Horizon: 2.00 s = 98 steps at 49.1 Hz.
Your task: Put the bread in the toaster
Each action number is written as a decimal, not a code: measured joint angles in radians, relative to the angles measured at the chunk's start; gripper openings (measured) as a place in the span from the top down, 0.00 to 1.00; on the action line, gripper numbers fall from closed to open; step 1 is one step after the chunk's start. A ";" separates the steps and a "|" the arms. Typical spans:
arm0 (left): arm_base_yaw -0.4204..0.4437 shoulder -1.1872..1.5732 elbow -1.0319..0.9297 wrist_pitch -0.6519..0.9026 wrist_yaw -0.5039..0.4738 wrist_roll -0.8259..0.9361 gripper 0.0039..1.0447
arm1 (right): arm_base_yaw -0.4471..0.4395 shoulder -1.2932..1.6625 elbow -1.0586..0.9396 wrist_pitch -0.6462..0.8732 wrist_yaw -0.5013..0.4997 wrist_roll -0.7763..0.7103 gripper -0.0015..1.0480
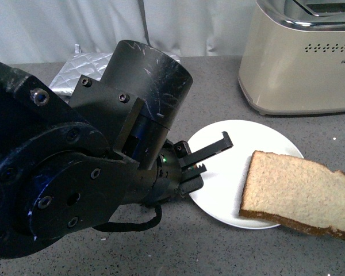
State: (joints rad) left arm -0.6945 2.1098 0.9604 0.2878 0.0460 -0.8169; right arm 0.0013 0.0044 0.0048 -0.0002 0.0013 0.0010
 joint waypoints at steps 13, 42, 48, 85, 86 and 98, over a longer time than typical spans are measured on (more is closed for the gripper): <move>0.059 -0.037 -0.036 0.003 -0.041 -0.005 0.46 | 0.000 0.000 0.000 0.000 0.000 0.000 0.09; 1.237 -1.075 -0.875 0.546 0.560 0.660 0.41 | 0.000 0.000 0.000 0.000 -0.003 0.000 0.09; 1.411 -1.489 -0.947 0.217 0.665 0.753 0.60 | 0.000 0.000 0.000 0.000 -0.002 0.000 0.09; 0.698 -2.106 -0.946 -0.288 -0.044 0.810 0.97 | 0.000 0.000 0.000 0.000 0.000 0.000 0.09; 0.698 -2.106 -0.946 -0.288 -0.043 0.810 0.97 | 0.000 0.000 0.000 0.000 0.000 0.000 0.09; 0.698 -2.106 -0.946 -0.288 -0.044 0.809 0.67 | 0.006 0.058 0.051 -0.131 -0.006 0.056 0.09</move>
State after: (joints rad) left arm 0.0032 0.0040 0.0147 0.0002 0.0021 -0.0074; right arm 0.0078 0.0624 0.0559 -0.1310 -0.0048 0.0570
